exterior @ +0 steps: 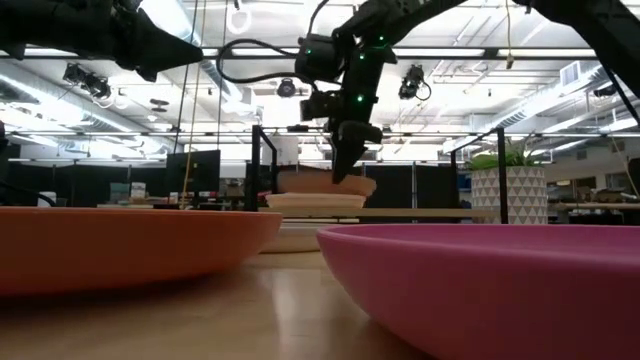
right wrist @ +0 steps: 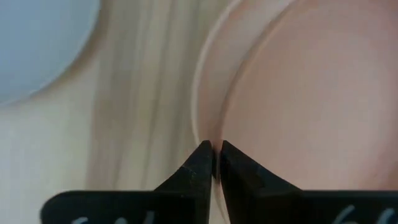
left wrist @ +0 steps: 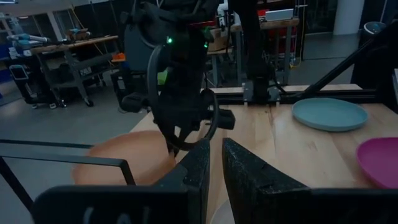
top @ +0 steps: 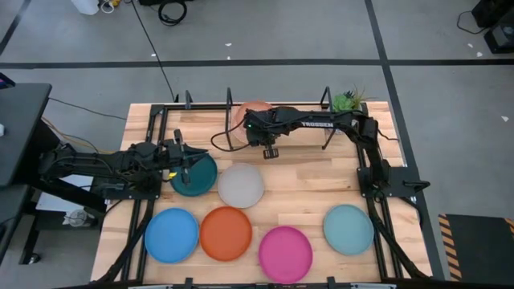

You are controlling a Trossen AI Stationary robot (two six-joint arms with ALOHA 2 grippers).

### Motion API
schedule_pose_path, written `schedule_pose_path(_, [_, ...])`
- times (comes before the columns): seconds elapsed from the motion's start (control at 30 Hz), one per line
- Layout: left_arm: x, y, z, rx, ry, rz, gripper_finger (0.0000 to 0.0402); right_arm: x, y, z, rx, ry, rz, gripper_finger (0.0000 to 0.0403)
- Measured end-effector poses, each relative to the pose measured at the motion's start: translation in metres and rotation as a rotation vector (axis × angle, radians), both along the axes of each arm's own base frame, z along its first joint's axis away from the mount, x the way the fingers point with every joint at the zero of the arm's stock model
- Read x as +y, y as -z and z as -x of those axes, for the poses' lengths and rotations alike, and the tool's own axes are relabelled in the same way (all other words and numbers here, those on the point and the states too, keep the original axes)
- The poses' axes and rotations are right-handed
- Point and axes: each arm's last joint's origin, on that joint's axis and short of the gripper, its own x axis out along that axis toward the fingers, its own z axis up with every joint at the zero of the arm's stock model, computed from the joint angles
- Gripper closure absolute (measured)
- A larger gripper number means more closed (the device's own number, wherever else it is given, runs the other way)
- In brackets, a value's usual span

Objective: Place and stack plates onto a shelf
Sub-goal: Stack the brown plate on top of the light pink plate on the shelf, then stack the gray plate on top of the brown plate on the shelf

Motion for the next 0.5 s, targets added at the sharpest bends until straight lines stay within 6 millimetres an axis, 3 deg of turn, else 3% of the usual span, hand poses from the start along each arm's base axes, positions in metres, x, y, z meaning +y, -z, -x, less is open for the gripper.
schedule_pose_path(0.27, [0.0000, -0.0001, 0.0000, 0.000, 0.000, -0.004, 0.0351, 0.0047, 0.0024, -0.0017, 0.004, -0.014, -0.018, 0.0316])
schedule_pose_path(0.5, [0.0000, 0.0001, 0.0000, 0.004, 0.001, -0.007, 0.0351, 0.0045, 0.0025, -0.0007, 0.005, 0.025, -0.027, 0.0301])
